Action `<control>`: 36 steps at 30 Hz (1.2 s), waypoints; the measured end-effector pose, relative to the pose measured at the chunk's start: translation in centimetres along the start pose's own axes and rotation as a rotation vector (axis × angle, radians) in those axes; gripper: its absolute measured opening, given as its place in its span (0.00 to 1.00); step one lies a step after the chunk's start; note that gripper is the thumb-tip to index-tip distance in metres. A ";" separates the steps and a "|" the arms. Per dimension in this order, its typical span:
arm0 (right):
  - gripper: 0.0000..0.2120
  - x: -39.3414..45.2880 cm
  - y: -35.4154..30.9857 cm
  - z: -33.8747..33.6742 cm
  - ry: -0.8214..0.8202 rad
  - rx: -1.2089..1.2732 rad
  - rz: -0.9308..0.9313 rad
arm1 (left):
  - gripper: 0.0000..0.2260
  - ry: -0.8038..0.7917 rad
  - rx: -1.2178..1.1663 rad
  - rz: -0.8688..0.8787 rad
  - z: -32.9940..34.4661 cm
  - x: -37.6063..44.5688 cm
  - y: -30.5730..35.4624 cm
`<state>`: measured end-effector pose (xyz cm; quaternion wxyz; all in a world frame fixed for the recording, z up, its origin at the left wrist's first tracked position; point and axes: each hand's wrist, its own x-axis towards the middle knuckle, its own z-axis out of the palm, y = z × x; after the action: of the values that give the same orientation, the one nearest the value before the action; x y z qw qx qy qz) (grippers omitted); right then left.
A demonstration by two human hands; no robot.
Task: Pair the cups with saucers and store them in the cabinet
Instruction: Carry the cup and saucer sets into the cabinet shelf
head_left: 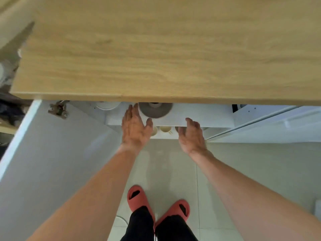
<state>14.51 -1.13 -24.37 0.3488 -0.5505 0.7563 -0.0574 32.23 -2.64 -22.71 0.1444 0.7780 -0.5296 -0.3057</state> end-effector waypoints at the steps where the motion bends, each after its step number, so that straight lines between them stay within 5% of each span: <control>1: 0.23 -1.2 -0.1 -1.1 0.003 -0.041 -0.022 | 0.30 -0.025 0.020 -0.001 -0.9 -1.0 0.3; 5: 0.22 -6.5 -0.9 -6.0 0.040 -0.137 -0.098 | 0.24 -0.036 0.047 0.034 -4.5 -6.5 2.1; 12: 0.18 -13.8 -1.5 -15.2 0.345 -0.112 -0.257 | 0.13 0.089 -0.001 0.153 -9.9 -15.9 8.0; 17: 0.21 -12.4 -2.6 -23.3 0.487 -0.165 -0.276 | 0.09 0.154 0.068 0.463 -12.6 -13.1 14.8; 21: 0.23 -9.6 -4.1 -28.8 0.542 -0.169 -0.224 | 0.12 0.232 0.042 0.515 -13.9 -8.8 21.1; 28: 0.25 -2.6 -6.4 -34.1 0.456 -0.093 -0.135 | 0.15 0.160 0.025 0.528 -13.4 -1.2 28.3; 36: 0.26 7.3 -9.8 -39.2 0.164 0.183 0.140 | 0.22 -0.134 -0.109 0.502 -12.2 8.1 37.6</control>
<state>-1.97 -22.89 6.23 0.3376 -0.4556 0.8105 -0.1466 14.26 -26.21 4.67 0.2219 0.5913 -0.6972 -0.3392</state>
